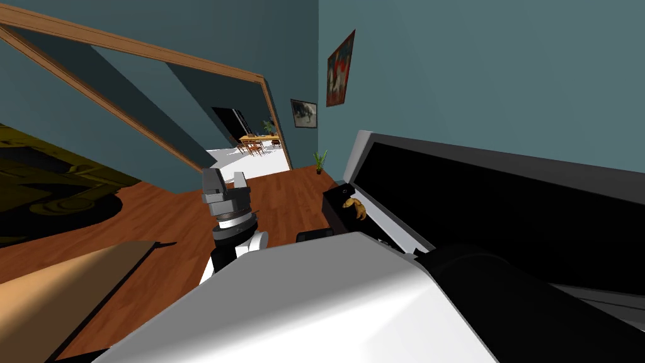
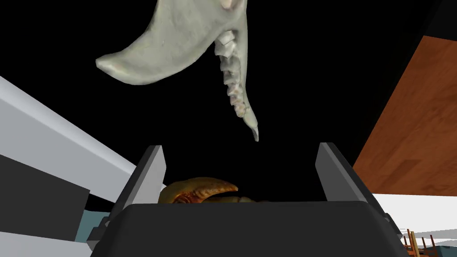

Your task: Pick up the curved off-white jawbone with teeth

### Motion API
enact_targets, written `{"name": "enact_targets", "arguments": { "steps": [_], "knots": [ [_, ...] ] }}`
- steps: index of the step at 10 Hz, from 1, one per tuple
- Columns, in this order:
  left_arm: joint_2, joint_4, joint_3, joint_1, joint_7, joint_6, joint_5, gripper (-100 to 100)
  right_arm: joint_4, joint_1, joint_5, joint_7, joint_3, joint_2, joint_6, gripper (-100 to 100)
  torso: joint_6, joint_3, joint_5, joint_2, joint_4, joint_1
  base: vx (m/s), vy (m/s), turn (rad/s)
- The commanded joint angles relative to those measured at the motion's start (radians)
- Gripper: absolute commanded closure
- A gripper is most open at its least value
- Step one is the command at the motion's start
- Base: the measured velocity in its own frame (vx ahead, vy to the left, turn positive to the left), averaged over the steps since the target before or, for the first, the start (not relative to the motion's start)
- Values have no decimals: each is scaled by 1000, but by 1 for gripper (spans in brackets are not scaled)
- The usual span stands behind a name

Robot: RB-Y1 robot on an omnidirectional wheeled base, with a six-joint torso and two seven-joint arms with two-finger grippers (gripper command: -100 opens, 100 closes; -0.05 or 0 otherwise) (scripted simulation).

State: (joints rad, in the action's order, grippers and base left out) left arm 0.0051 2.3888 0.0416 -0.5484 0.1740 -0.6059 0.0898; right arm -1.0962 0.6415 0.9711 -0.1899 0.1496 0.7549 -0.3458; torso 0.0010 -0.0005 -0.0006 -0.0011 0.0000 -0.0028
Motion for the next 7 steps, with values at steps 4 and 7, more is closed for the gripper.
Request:
{"name": "enact_targets", "arguments": {
  "steps": [4,7],
  "knots": [
    [0,0,0,0,0,0,0,0,7,15,29,51,37,13,13,0,1,0,0,0,0,1,-13,-28,96],
    [0,0,0,0,0,0,0,0,73,-44,18,17,63,-52,49,-100,0,0,0,1,0,1,-29,-31,100]
  ]
}}
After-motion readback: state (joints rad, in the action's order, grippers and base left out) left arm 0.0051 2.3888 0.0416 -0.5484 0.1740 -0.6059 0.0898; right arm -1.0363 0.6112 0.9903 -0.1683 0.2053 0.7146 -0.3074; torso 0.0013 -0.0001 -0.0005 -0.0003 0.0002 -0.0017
